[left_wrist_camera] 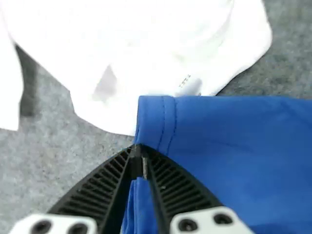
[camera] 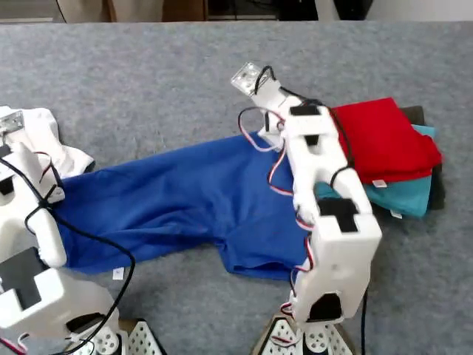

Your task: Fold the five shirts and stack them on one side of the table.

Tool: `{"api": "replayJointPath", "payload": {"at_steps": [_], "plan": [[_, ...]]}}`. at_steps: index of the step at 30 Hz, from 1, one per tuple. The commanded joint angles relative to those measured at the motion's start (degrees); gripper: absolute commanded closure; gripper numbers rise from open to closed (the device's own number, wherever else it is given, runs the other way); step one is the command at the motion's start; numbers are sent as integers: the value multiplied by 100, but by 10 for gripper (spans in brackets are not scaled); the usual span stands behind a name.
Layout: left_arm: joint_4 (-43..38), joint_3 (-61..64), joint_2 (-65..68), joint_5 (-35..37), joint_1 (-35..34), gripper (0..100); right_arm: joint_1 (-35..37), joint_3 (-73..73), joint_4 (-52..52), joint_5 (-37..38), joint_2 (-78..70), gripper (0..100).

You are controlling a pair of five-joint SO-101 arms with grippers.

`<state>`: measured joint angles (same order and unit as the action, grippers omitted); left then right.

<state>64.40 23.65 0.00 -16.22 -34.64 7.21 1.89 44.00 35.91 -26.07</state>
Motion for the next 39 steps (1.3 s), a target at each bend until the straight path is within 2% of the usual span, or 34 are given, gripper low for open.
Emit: {"api": "replayJointPath", "payload": {"at_steps": [1,5,12,14,18,22,27,32,36,39], "plan": [[-62,-325,-48,-185,-62,981,-180,-1235,738,-62,-233,996],[220,-642,-48,-193,-70,981,-4,-2079,1741,-62,-251,996],[2040,-1688,-567,-193,264,981,382,-3890,4545,35,-268,997],[2295,-1319,-1051,-202,536,981,470,-3943,5160,422,-295,997],[2154,290,-2413,-448,1345,981,576,-3591,5679,695,-66,997],[1679,1943,-3688,-413,1829,981,488,-2589,5371,686,286,997],[1257,3121,-3644,-466,1653,981,321,-646,3657,677,321,997],[1240,3077,-2923,-862,1451,981,31,382,2189,659,321,996],[1705,2910,-2466,-1380,1424,981,-198,391,2321,686,365,996],[2189,2479,-2598,-1538,1424,981,-171,295,2611,695,365,996]]}}
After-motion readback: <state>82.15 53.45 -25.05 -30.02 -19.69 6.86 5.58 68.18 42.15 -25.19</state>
